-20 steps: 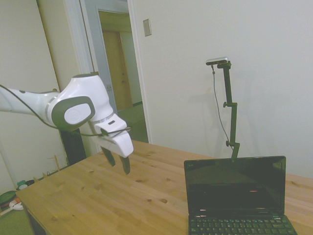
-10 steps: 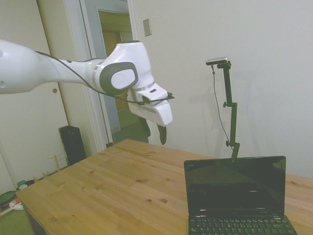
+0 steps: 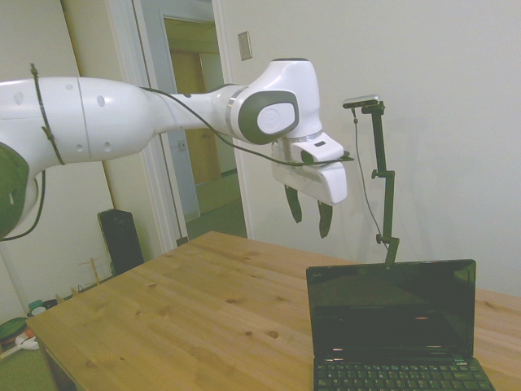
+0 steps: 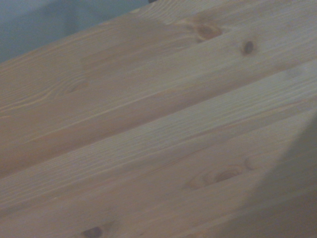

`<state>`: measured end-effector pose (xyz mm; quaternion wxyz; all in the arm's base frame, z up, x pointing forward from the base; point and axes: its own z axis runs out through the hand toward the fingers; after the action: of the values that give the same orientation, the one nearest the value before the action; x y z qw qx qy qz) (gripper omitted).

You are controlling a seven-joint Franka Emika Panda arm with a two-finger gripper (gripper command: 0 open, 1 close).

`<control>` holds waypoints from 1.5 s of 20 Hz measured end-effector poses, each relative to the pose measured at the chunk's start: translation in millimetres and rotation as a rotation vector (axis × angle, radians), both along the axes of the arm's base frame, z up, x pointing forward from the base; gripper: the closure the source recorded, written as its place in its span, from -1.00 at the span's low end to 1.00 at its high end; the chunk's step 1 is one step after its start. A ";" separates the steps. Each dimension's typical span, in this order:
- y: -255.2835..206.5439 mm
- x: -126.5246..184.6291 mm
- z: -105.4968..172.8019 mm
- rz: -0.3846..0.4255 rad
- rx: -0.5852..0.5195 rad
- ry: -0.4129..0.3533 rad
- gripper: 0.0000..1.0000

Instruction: Close the laptop

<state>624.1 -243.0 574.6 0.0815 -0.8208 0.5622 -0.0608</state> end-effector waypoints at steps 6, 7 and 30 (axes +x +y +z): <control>-22.8 -5.5 -15.5 -0.036 0.006 0.036 1.00; -23.9 -6.1 -15.9 -0.038 0.005 0.037 1.00; -74.5 -38.4 -27.8 -0.129 0.001 0.074 1.00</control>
<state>585.7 -317.6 546.8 0.0571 -0.7845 0.6164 -0.0354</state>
